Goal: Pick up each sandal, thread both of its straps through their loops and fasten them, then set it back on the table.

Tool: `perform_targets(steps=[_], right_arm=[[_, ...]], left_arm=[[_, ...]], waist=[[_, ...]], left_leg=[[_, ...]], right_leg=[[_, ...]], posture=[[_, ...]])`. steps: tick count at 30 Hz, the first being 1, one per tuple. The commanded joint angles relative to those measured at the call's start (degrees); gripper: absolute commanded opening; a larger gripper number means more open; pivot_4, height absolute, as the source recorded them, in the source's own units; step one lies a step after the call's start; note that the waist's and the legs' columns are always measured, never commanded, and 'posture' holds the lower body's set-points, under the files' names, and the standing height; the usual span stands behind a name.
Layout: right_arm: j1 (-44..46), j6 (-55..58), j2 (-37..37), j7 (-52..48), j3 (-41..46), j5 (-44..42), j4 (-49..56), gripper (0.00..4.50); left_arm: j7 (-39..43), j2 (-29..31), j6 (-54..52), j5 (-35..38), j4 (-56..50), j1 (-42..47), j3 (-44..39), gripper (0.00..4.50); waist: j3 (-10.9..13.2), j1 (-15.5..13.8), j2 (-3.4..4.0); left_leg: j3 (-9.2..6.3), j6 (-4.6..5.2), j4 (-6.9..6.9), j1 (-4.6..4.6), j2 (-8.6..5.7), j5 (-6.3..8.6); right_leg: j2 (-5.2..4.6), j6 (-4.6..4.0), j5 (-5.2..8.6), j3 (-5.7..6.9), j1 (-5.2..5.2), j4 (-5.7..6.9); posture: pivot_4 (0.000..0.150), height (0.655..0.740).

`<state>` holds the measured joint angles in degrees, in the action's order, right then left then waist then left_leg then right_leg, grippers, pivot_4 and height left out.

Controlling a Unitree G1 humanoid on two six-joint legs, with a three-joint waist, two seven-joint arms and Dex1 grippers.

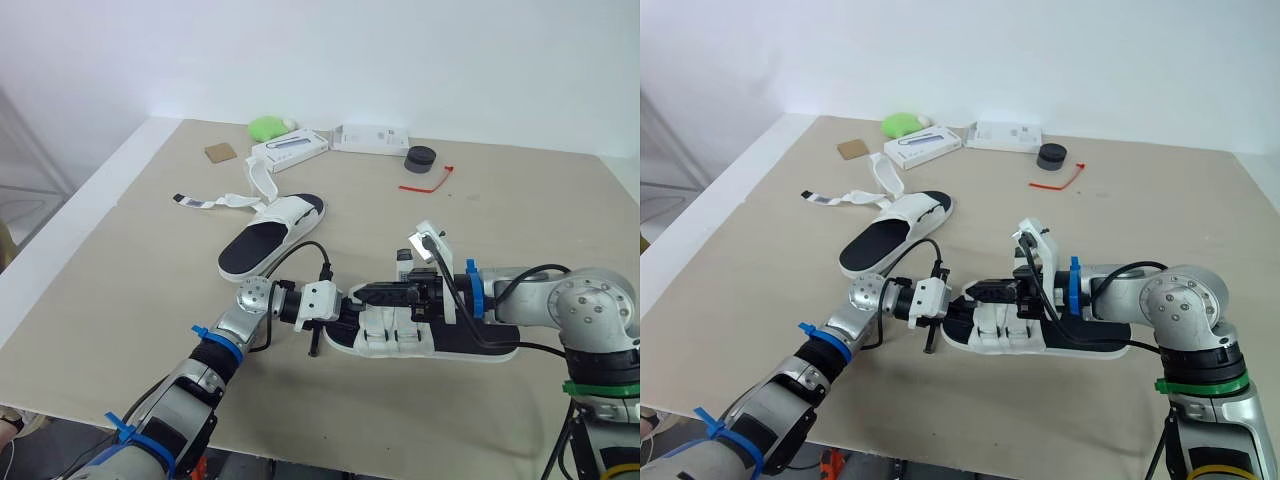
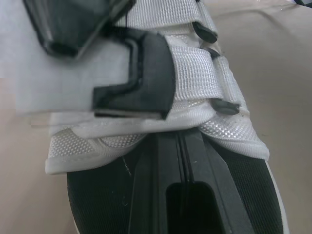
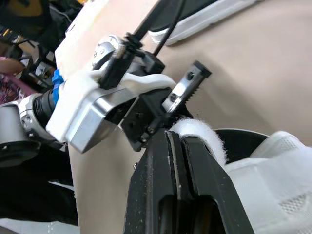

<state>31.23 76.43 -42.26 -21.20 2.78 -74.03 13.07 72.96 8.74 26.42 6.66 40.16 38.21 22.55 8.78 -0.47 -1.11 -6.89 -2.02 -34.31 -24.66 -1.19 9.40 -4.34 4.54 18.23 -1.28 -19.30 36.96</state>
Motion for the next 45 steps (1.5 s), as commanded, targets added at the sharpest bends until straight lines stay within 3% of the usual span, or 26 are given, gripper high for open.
perform_targets(steps=[1, 6, 9, 13, 16, 22, 26, 30, 34, 38, 45], right_arm=[[0.4, 0.6, 1.5, 4.9, 5.2, -0.4, -4.4, 0.09], [1.4, 5.6, 6.6, 15.6, 9.0, -1.8, -16.4, 0.09], [1.2, 7.6, 8.2, 20.3, 10.8, 0.4, -19.5, 0.09], [-0.2, 7.5, 9.7, 24.3, 14.0, 2.7, -20.9, 0.09], [-1.3, 8.9, 10.3, 25.8, 14.5, 3.2, -19.5, 0.93], [1.4, 9.5, 12.9, 27.3, 17.3, 1.9, -19.2, 3.36], [4.9, 7.3, 12.9, 25.5, 20.9, -1.5, -19.7, 3.36], [7.0, 5.9, 9.4, 17.4, 23.2, -6.6, -14.6, 3.36], [4.2, 3.3, 2.4, 5.8, 22.9, -5.1, -6.6, 3.36], [-6.2, -4.0, -8.5, -12.7, 22.1, 1.5, 6.0, 3.36], [-24.9, -19.3, -19.2, -33.4, 21.3, 16.0, 14.9, 3.36]], left_arm=[[1.0, 2.7, -3.4, -7.0, 7.0, -4.4, 4.4, 0.0], [1.1, 2.7, -3.4, -7.0, 7.2, -4.1, 4.5, 0.0], [1.2, 2.7, -3.3, -7.0, 7.2, -4.0, 4.5, 0.0], [1.3, 2.9, -3.1, -7.0, 7.4, -4.0, 4.6, 0.0], [1.4, 3.2, -3.0, -7.0, 7.4, -4.1, 4.6, 0.0], [1.6, 3.1, -2.9, -7.2, 7.7, -3.9, 4.4, 0.0], [1.7, 2.9, -2.8, -7.3, 7.9, -3.7, 4.4, 0.0], [1.9, 2.8, -2.8, -7.3, 7.8, -3.6, 4.2, 0.0], [2.2, 2.5, -2.9, -5.9, 5.5, -3.3, 2.9, 0.0], [2.6, 2.4, -3.8, -2.2, -1.9, -2.7, 0.4, 0.0], [1.8, 3.8, -8.8, 3.6, -5.8, 0.9, -6.0, 0.0]], waist=[[0.0, 0.0, 0.01], [-0.1, 0.1, 0.04], [-0.2, 0.1, 0.09], [-0.5, 0.2, 0.02], [-0.7, 0.2, 0.13], [-1.3, 0.2, 0.1], [-1.3, 0.2, 0.11], [-1.1, 0.2, 0.56], [-0.9, 0.1, 0.76], [-0.6, 0.2, 0.65], [0.8, 0.7, 0.85]], left_leg=[[-0.01, 0.02, 0.0, 0.0, 0.0, -0.01], [-0.03, 0.08, 0.01, 0.05, 0.04, -0.05], [-0.03, 0.17, 0.01, 0.09, 0.05, -0.1], [-0.06, 0.22, 0.04, 0.19, 0.09, -0.13], [-0.13, 0.25, 0.04, 0.19, 0.08, -0.15], [-0.33, 0.25, 0.13, 0.31, 0.08, -0.15], [-0.43, 0.24, 0.29, 0.32, 0.08, -0.14], [-0.34, 0.27, 0.35, 0.26, -0.04, -0.16], [-0.41, 0.28, 0.5, 0.2, -0.13, -0.16], [-0.5, 0.28, 0.53, 0.03, -0.16, -0.15], [-0.44, 0.26, 0.41, -0.39, -0.13, -0.17]], right_leg=[[0.01, 0.0, -0.03, 0.0, -0.01, 0.0], [0.05, -0.17, -0.08, -0.01, 0.02, 0.02], [0.07, -0.64, -0.22, -0.01, 0.05, 0.02], [0.14, -0.6, -0.16, -0.01, 0.13, 0.03], [0.14, -0.44, -0.12, -0.01, 0.13, 0.03], [0.2, -0.51, -0.1, -0.01, 0.18, 0.03], [0.14, -0.55, -0.09, -0.01, 0.14, 0.02], [0.13, -0.82, -0.08, -0.01, 0.07, 0.02], [0.18, -0.56, -0.05, 0.0, 0.08, 0.03], [0.23, -0.06, 0.31, 0.01, 0.04, 0.03], [0.32, 0.0, 0.29, 0.01, -0.28, 0.22]], posture=[[0.15, 0.74], [0.15, 0.74], [0.15, 0.74], [0.15, 0.74], [0.15, 0.74], [0.15, 0.74], [0.15, 0.74], [0.15, 0.74], [0.15, 0.74], [0.15, 0.74], [0.15, 0.74]])
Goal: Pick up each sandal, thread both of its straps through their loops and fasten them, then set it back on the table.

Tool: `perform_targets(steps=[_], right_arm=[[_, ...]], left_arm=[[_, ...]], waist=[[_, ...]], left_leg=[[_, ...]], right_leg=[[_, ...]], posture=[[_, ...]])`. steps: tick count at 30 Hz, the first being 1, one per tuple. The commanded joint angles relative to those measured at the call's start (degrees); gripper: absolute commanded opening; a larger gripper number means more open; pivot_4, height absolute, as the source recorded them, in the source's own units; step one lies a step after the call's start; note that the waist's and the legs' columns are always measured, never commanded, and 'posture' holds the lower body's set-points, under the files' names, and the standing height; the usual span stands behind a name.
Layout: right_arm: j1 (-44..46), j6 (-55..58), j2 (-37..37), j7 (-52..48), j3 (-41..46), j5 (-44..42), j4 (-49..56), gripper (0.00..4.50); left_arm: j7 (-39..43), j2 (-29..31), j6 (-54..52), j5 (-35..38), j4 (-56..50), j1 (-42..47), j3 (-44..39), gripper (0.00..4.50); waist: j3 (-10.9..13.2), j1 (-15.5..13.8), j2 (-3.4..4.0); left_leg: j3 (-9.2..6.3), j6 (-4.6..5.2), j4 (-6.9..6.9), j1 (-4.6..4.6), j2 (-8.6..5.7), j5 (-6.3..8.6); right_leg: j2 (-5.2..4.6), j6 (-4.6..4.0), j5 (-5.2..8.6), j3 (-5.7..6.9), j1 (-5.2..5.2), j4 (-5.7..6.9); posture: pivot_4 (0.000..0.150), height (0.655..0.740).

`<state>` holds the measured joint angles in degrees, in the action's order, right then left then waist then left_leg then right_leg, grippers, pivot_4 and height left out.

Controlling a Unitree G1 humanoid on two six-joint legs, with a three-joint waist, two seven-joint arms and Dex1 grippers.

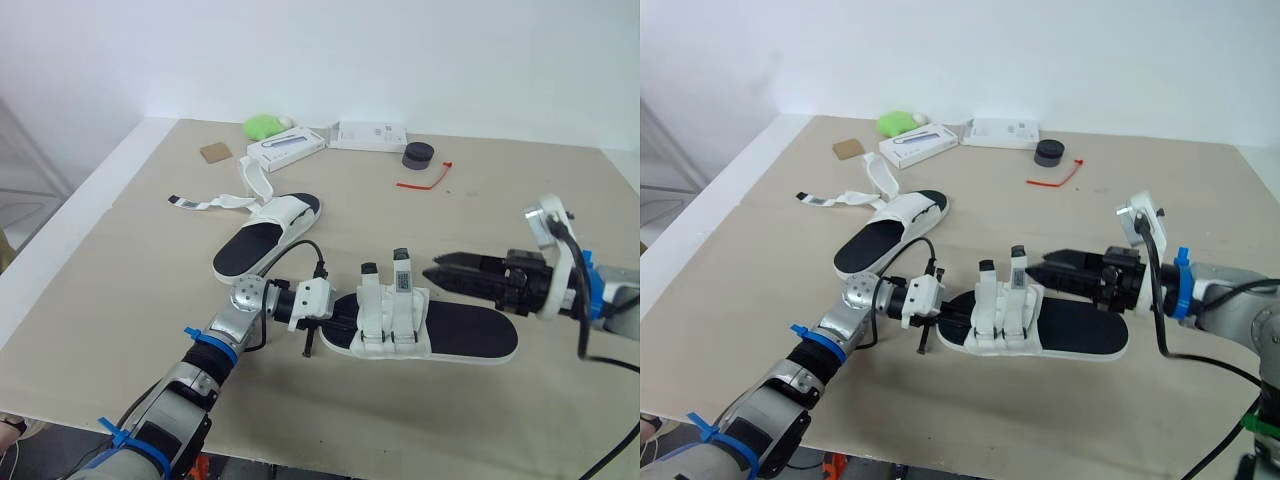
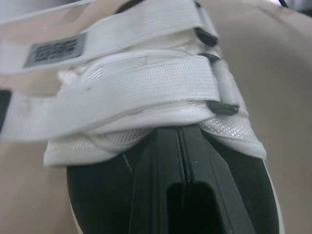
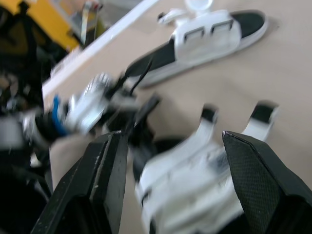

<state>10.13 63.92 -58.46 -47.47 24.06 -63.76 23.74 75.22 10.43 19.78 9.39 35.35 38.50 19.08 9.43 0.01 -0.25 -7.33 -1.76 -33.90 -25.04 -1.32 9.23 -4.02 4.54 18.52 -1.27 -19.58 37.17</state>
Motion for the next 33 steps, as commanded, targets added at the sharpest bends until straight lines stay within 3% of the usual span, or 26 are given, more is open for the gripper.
perform_targets(steps=[1, 4, 13, 26, 29, 33], right_arm=[[-6.1, -8.7, -3.7, -8.7, -0.2, 8.0, 4.8, 3.36], [-10.9, -13.6, -4.6, -11.2, -1.7, 13.3, 6.2, 3.36], [-13.0, -16.3, -1.8, -10.2, -7.0, 16.7, 8.4, 3.36], [-5.9, -15.5, 5.0, -4.2, -16.9, 19.6, 6.6, 3.36], [-4.9, -15.9, 6.9, -3.6, -18.2, 20.1, 5.9, 2.61], [-4.7, -15.4, 8.3, -2.8, -18.0, 19.9, 5.5, 0.62]], left_arm=[[0.1, 2.8, -3.6, 1.9, -3.4, 0.4, -3.1, 0.0], [1.5, 5.5, -8.0, 4.9, -12.0, -0.9, -4.3, 0.0], [2.9, 14.5, -16.8, 10.1, -29.7, -6.4, -7.4, 0.0], [-4.4, 23.8, -30.0, 19.4, -45.2, -15.9, -18.2, 0.0], [-8.4, 24.4, -34.2, 22.5, -49.6, -18.3, -21.4, 0.0], [-13.0, 24.8, -39.1, 26.8, -54.1, -20.4, -24.6, 0.0]], waist=[[0.3, 0.3, -0.04], [0.6, 0.9, -0.18], [1.3, 1.2, -0.26], [1.6, 1.3, -0.39], [1.6, 1.3, -0.38], [1.6, 1.3, -0.38]], left_leg=[[0.01, -0.01, -0.01, -0.01, 0.03, -0.01], [0.02, -0.13, 0.0, -0.15, 0.09, -0.07], [-0.02, -0.85, 0.23, -0.17, 0.09, -0.44], [-0.03, -1.18, 0.29, -0.16, 0.19, -0.63], [-0.04, -1.24, 0.29, -0.16, 0.2, -0.67], [-0.05, -1.25, 0.29, -0.16, 0.19, -0.67]], right_leg=[[0.02, 0.0, -0.01, 0.0, -0.06, 0.05], [0.07, -0.01, -0.01, 0.0, -0.23, 0.09], [0.07, -0.04, -0.03, -0.06, -0.28, 0.13], [0.1, -0.11, -0.19, -0.05, -0.35, 0.21], [0.1, -0.13, -0.21, -0.05, -0.36, 0.25], [0.11, -0.31, -0.31, -0.05, -0.38, 0.34]], posture=[[0.15, 0.74], [0.15, 0.74], [0.15, 0.74], [0.15, 0.74], [0.15, 0.74], [0.15, 0.74]])
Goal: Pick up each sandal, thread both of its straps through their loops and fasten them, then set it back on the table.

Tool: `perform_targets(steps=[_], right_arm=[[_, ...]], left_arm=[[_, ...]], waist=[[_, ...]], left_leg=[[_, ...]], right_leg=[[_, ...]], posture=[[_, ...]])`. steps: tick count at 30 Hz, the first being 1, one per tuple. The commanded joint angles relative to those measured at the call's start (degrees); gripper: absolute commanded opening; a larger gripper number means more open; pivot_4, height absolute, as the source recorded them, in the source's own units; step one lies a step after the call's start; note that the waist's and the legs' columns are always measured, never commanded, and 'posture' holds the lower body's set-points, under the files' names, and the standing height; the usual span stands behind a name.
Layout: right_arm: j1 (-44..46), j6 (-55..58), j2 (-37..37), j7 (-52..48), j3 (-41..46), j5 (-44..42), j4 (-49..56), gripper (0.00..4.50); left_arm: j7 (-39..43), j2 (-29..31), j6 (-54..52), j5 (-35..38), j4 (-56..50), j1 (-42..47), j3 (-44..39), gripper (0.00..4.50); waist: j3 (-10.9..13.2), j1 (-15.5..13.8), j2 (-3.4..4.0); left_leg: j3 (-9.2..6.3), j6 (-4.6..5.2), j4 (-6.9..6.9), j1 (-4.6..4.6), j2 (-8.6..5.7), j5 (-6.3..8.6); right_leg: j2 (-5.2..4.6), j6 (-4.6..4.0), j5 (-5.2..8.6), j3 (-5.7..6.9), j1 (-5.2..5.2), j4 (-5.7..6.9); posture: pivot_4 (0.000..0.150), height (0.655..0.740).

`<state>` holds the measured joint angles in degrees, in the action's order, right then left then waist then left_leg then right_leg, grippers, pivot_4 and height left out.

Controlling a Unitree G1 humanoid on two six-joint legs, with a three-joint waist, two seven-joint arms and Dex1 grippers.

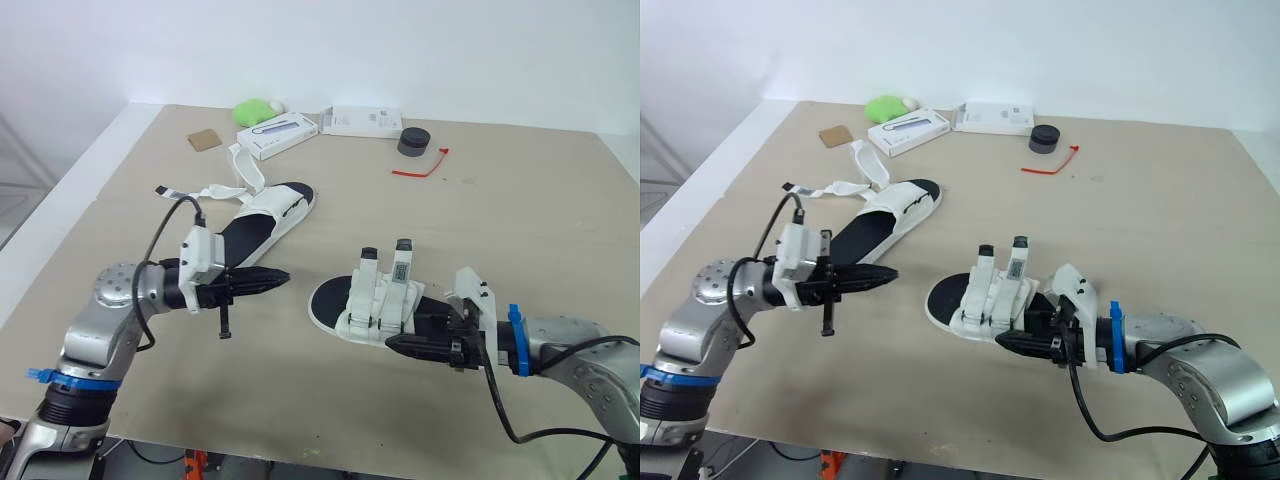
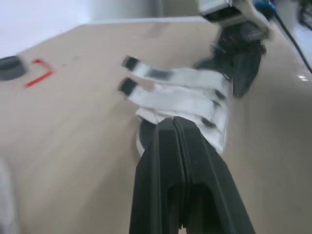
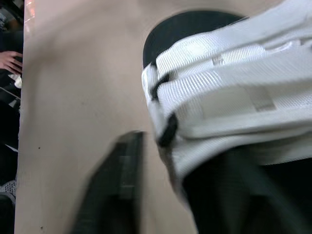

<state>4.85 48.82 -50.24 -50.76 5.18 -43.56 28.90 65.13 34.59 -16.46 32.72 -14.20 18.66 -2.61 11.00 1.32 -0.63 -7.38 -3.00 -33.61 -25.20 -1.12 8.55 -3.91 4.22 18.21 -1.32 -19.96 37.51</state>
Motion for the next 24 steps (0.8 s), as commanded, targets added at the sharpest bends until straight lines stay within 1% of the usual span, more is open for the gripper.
perform_targets(steps=[1, 2, 4, 8, 9, 10, 12, 13, 15, 18, 20, 24], right_arm=[[0.4, -0.3, 0.3, 0.5, 1.1, -0.2, 0.2, 0.16], [0.4, -0.3, 0.5, 0.8, 1.4, -0.3, 0.1, 0.03], [0.9, -0.2, 1.2, 1.9, 2.6, -0.3, -1.1, 0.03], [7.5, -0.1, 3.7, 9.5, 7.7, 1.6, -10.5, 0.03], [9.5, 0.0, 3.8, 11.2, 8.5, 2.5, -13.3, 0.03], [10.7, 0.2, 3.8, 12.3, 9.0, 3.2, -15.2, 0.03], [12.9, -0.7, 3.6, 14.4, 10.9, 5.1, -19.9, 0.03], [13.6, -0.7, 3.4, 15.2, 11.3, 6.0, -21.7, 0.03], [17.1, -1.2, 4.6, 20.8, 11.5, 10.1, -28.3, 0.03], [21.5, -2.4, 6.7, 27.7, 9.4, 16.0, -36.8, 0.03], [24.7, -2.1, 9.0, 31.4, 9.9, 17.4, -41.9, 0.03], [28.9, -1.9, 12.6, 36.3, 12.3, 18.1, -47.8, 0.03]], left_arm=[[-3.8, 0.8, -3.8, 4.1, -5.5, -1.0, -3.4, 0.0], [-4.7, 1.1, -4.7, 4.7, -6.4, -1.7, -4.1, 0.0], [-6.1, 1.6, -5.6, 5.0, -7.8, -3.2, -5.0, 0.0], [-8.8, 2.1, -6.3, 4.6, -9.5, -5.6, -6.3, 0.0], [-9.6, 1.8, -6.3, 4.3, -9.5, -5.6, -6.3, 0.0], [-10.1, 1.7, -6.3, 4.2, -9.6, -5.7, -6.2, 0.0], [-11.8, 1.0, -6.3, 4.5, -10.3, -6.3, -6.1, 0.0], [-12.4, 0.8, -6.1, 4.5, -10.8, -6.6, -6.0, 0.0], [-14.5, 0.0, -6.5, 5.4, -12.5, -7.7, -6.6, 0.0], [-16.6, -0.4, -6.8, 5.6, -13.3, -8.3, -7.2, 0.0], [-17.5, -0.5, -6.7, 5.4, -13.4, -8.6, -7.3, 0.0], [-18.7, -0.4, -6.4, 4.9, -14.0, -9.1, -7.0, 0.0]], waist=[[0.0, 0.0, 0.0], [0.0, 0.0, 0.0], [0.0, 0.0, 0.0], [0.1, 0.0, -0.01], [0.1, 0.0, -0.01], [0.1, -0.2, -0.03], [0.1, -0.3, -0.03], [0.1, -0.3, -0.03], [0.1, -0.1, -0.03], [0.1, 0.1, -0.03], [0.1, 0.1, -0.05], [0.0, 0.1, -0.1]], left_leg=[[0.0, -0.04, 0.0, 0.0, 0.0, -0.02], [0.0, -0.07, -0.01, 0.01, 0.0, -0.04], [0.01, -0.1, -0.02, 0.05, 0.0, -0.06], [0.11, -0.2, -0.07, 0.12, 0.06, -0.17], [0.13, -0.32, -0.07, 0.09, 0.04, -0.31], [0.13, -0.33, -0.07, 0.07, 0.02, -0.39], [0.12, -0.35, -0.04, 0.04, 0.03, -0.53], [0.13, -0.36, -0.04, 0.04, 0.04, -0.54], [0.15, -0.37, -0.02, 0.02, 0.03, -0.55], [0.38, -0.38, 0.03, 0.07, 0.07, -0.56], [0.43, -0.41, 0.02, 0.15, 0.11, -0.58], [0.45, -0.4, -0.02, 0.16, 0.19, -0.77]], right_leg=[[0.0, -0.01, -0.01, 0.0, 0.0, 0.02], [0.0, -0.01, -0.01, 0.0, 0.0, 0.04], [0.0, 0.0, -0.02, 0.0, 0.0, 0.1], [0.0, 0.0, -0.07, -0.03, -0.08, 0.3], [-0.01, 0.02, -0.14, -0.06, -0.15, 0.37], [-0.01, -0.15, -0.28, -0.1, -0.22, 0.46], [0.0, -0.08, -0.32, -0.1, -0.27, 0.49], [0.0, -0.1, -0.33, -0.1, -0.27, 0.5], [0.0, -0.32, -0.45, -0.14, -0.29, 0.52], [0.0, -0.36, -0.49, -0.29, -0.39, 0.59], [0.03, -0.37, -0.51, -0.31, -0.36, 0.64], [0.16, -0.32, -0.74, -0.37, -0.33, 0.63]], posture=[[0.15, 0.74], [0.15, 0.74], [0.15, 0.74], [0.15, 0.74], [0.15, 0.74], [0.15, 0.74], [0.15, 0.74], [0.15, 0.74], [0.15, 0.74], [0.15, 0.74], [0.15, 0.74], [0.15, 0.74]])
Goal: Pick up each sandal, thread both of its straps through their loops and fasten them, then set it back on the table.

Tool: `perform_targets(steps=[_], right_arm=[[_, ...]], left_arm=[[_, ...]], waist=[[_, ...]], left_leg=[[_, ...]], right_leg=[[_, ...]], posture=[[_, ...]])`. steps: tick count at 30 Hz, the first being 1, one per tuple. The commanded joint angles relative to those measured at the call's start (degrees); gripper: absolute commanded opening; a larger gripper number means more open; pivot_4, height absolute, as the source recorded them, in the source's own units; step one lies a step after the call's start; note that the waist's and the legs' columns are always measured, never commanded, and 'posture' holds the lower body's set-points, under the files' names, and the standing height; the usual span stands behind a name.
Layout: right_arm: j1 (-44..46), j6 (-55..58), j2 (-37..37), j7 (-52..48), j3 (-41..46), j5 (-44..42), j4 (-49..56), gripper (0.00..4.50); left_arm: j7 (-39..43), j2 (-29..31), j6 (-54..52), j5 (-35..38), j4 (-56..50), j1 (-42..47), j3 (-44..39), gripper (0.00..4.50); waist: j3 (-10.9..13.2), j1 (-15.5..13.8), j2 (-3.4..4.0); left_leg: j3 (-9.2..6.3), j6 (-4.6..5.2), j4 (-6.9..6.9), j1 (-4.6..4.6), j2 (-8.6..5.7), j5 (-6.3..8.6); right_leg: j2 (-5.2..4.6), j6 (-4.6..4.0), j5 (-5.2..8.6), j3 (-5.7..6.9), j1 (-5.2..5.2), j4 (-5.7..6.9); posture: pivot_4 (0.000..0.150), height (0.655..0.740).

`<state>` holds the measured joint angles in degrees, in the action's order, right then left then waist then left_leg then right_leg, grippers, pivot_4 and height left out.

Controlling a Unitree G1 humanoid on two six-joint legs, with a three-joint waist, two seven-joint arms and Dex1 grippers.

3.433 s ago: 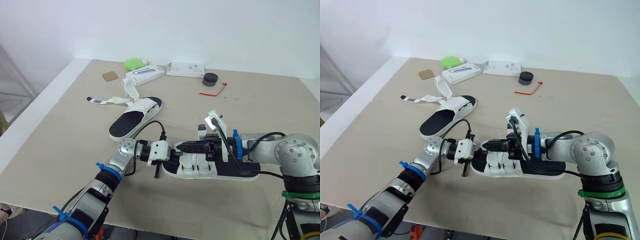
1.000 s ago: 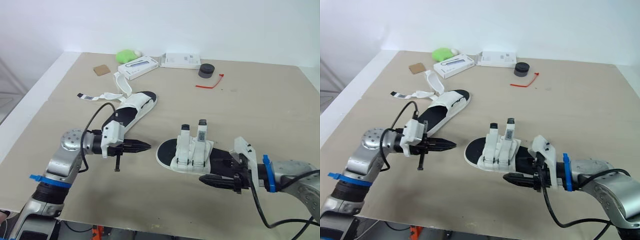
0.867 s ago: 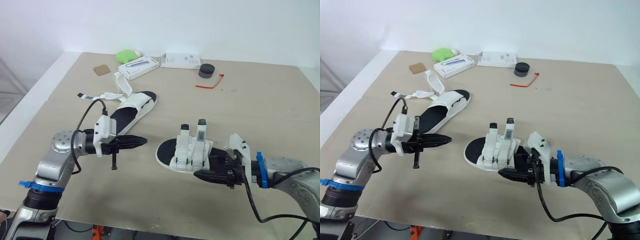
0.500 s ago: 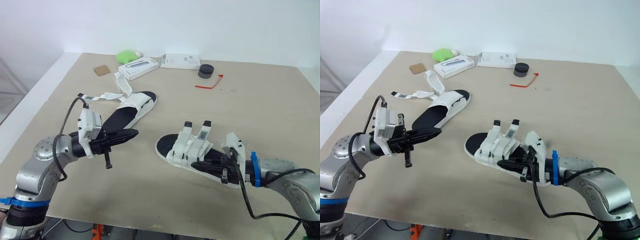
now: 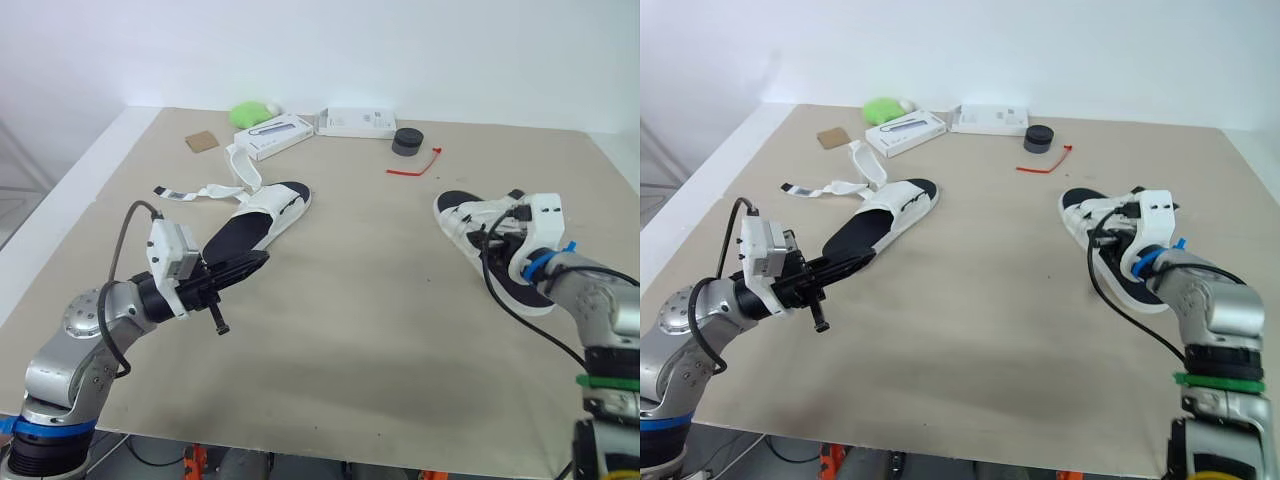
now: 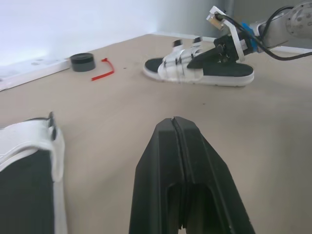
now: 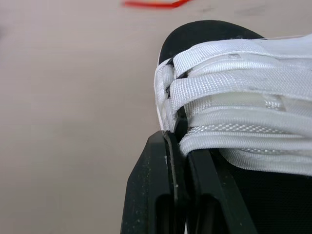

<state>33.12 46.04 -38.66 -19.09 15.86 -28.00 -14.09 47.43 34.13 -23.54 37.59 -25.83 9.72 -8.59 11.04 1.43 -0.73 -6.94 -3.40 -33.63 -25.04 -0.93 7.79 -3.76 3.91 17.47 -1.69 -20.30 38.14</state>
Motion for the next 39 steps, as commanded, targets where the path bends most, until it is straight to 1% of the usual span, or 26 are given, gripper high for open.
perform_targets(steps=[1, 6, 10, 14, 16, 17, 19, 20, 21, 23, 24, 31, 36, 39], right_arm=[[1.5, 1.0, 1.6, 6.2, 2.7, 2.8, -6.2, 0.03], [3.0, 1.7, 2.3, 11.1, 6.8, 2.5, -8.7, 0.03], [-0.7, 3.2, 1.5, 10.9, 8.6, 1.6, -4.3, 0.03], [-2.6, 2.9, 1.6, 11.8, 9.4, 2.5, -3.2, 0.03], [-3.0, 2.5, 2.1, 11.7, 9.6, 2.5, -3.0, 0.81], [-3.0, 2.5, 2.4, 11.6, 9.7, 2.3, -2.9, 1.1], [-3.1, 2.5, 2.7, 11.2, 9.4, 2.4, -2.0, 2.08], [-3.2, 2.5, 2.8, 11.0, 9.0, 2.6, -1.4, 2.69], [-3.3, 2.5, 2.8, 10.5, 8.8, 2.4, -0.6, 3.11], [-3.3, 3.9, 2.4, 9.1, 9.6, 0.9, 0.8, 4.13], [-3.5, 4.7, 2.0, 7.8, 10.1, -0.2, 1.6, 4.45], [-14.2, 12.4, -6.4, -10.6, 14.7, -12.1, 16.2, 4.45], [-23.7, 12.9, -11.6, -19.3, 15.4, -15.0, 24.6, 4.45], [-26.6, 11.1, -13.0, -22.5, 18.0, -16.5, 27.7, 4.45]], left_arm=[[-1.5, 0.1, 0.5, 0.1, -2.8, -0.5, -1.1, 0.0], [-3.3, 0.4, 0.1, 0.4, -4.3, -1.9, -1.8, 0.0], [-4.2, 1.1, -0.8, 1.4, -4.9, -2.4, -2.7, 0.0], [-3.3, 1.6, -1.5, 2.1, -4.4, -1.5, -2.0, 0.0], [-1.9, 2.0, -2.3, 2.9, -4.3, -0.8, -1.0, 0.0], [-1.4, 2.1, -2.5, 3.2, -4.3, -0.6, -0.7, 0.0], [-0.1, 2.7, -2.9, 3.1, -3.9, -0.1, 0.1, 0.0], [0.6, 3.0, -3.1, 3.0, -3.6, 0.2, 0.5, 0.0], [1.4, 3.3, -3.2, 2.8, -3.2, 0.7, 1.0, 0.0], [2.5, 3.7, -3.2, 2.8, -2.4, 1.5, 1.7, 0.0], [2.8, 3.8, -3.3, 2.8, -2.1, 1.8, 1.9, 0.0], [5.1, 4.3, -4.8, 4.0, -0.3, 3.6, 1.8, 0.0], [5.5, 4.0, -5.8, 4.8, 0.9, 5.0, 1.2, 0.0], [5.3, 4.2, -6.0, 4.9, 1.7, 5.0, 0.5, 0.0]], waist=[[0.0, -0.1, -0.02], [0.0, -0.4, -0.05], [0.0, -0.8, -0.06], [0.0, -0.8, -0.08], [-0.1, -0.8, -0.1], [-0.1, -0.9, -0.1], [-0.1, -0.7, -0.06], [-0.1, -0.7, -0.07], [-0.1, -0.7, -0.07], [0.0, -0.7, -0.06], [0.0, -0.6, -0.07], [0.0, -0.3, 0.05], [0.0, 0.0, 0.06], [0.0, 0.0, 0.06]], left_leg=[[0.01, 0.02, -0.02, 0.0, 0.01, -0.05], [0.08, 0.13, -0.02, -0.02, 0.04, -0.45], [0.18, 0.25, -0.02, -0.07, 0.08, -0.6], [0.21, 0.25, 0.02, -0.09, 0.09, -0.6], [0.21, 0.25, 0.03, -0.1, 0.1, -0.6], [0.2, 0.25, 0.03, -0.1, 0.1, -0.6], [0.24, 0.25, 0.03, -0.14, 0.1, -0.6], [0.29, 0.25, 0.04, -0.12, 0.11, -0.6], [0.28, 0.25, 0.04, -0.12, 0.12, -0.6], [0.29, 0.25, 0.04, -0.12, 0.14, -0.6], [0.29, 0.25, 0.04, -0.12, 0.15, -0.6], [0.3, 0.29, 0.25, -0.17, 0.18, -0.57], [0.39, 0.34, 0.29, -0.15, 0.47, -0.51], [0.44, 0.34, 0.28, -0.15, 0.63, -0.51]], right_leg=[[0.01, 0.0, -0.08, -0.01, 0.0, -0.01], [0.0, -0.09, -0.24, -0.04, 0.02, -0.04], [-0.05, -0.03, -0.29, -0.03, 0.03, -0.04], [-0.04, -0.2, -0.36, -0.03, 0.02, -0.04], [-0.03, -0.2, -0.36, -0.02, 0.02, -0.04], [-0.03, -0.2, -0.36, 0.0, 0.01, -0.04], [-0.03, -0.2, -0.36, -0.02, -0.03, -0.04], [-0.04, -0.21, -0.37, -0.04, -0.03, -0.04], [-0.02, -0.21, -0.38, -0.04, -0.03, -0.04], [-0.01, -0.22, -0.38, -0.04, -0.04, -0.04], [-0.01, -0.22, -0.38, -0.03, -0.05, -0.04], [0.03, -0.02, -0.34, -0.03, -0.16, -0.04], [0.29, -0.05, -0.25, -0.06, -0.25, -0.03], [0.4, 0.08, -0.18, -0.05, -0.34, -0.02]], posture=[[0.15, 0.74], [0.15, 0.74], [0.15, 0.74], [0.15, 0.74], [0.15, 0.74], [0.15, 0.74], [0.15, 0.74], [0.15, 0.74], [0.15, 0.74], [0.15, 0.74], [0.15, 0.74], [0.15, 0.74], [0.15, 0.74], [0.15, 0.74]])
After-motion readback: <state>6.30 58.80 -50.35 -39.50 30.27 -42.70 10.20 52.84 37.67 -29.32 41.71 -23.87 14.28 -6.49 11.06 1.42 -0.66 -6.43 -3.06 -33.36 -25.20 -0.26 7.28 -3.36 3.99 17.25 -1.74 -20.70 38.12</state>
